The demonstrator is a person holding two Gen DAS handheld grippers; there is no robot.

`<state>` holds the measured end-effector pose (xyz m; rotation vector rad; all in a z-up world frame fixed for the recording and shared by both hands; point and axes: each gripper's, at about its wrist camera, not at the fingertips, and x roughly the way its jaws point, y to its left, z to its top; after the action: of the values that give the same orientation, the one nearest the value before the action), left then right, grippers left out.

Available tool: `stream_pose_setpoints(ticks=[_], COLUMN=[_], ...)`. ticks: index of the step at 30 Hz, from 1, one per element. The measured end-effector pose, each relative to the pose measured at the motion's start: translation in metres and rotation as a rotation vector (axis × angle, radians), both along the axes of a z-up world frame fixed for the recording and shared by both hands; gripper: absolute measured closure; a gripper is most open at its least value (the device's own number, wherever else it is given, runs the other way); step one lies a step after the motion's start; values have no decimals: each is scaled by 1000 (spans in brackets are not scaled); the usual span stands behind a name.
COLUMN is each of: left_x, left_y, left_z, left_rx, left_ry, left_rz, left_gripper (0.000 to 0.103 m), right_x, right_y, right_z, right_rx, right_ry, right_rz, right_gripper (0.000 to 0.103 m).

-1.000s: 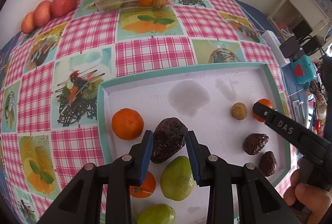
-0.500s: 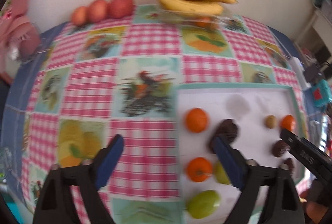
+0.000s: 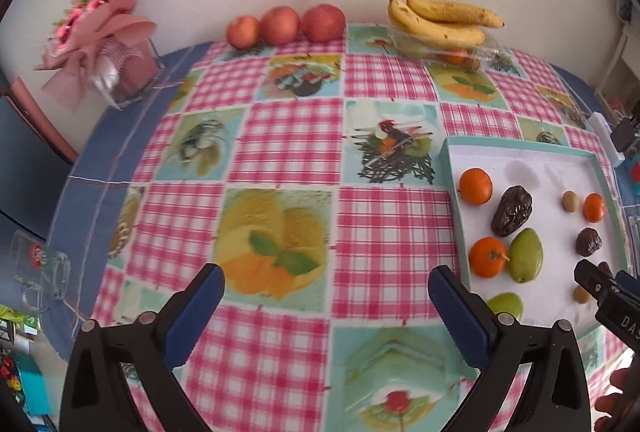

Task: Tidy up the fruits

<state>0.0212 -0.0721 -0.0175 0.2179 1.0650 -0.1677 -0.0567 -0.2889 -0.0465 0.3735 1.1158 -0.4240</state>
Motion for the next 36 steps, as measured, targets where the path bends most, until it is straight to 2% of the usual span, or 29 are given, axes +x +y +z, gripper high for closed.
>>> stream_pose_setpoints(ticks=[7,9,13,16,36], left_x=[-24,-26,-30,-32,-28], left_y=[18,20,20,22,33], left_z=[18,19,18,20,10], left_rx=[-1,15,95,90,73], left_ry=[-81,-87,-99,-102,-12], left_rz=[16,22,57,62,89], left_gripper=[0,0,0,0,0], right_x=[-14,-18,-26,-26,-25], right_y=[34,38,42,44,48], right_z=[15,18,22,27,29], right_rx=[-53,-53,-52,-69,-87], right_ry=[-43,-62,-88,-102,-100], right_rz=[57,61,61,66,78], right_gripper=[13,13,13,13,13])
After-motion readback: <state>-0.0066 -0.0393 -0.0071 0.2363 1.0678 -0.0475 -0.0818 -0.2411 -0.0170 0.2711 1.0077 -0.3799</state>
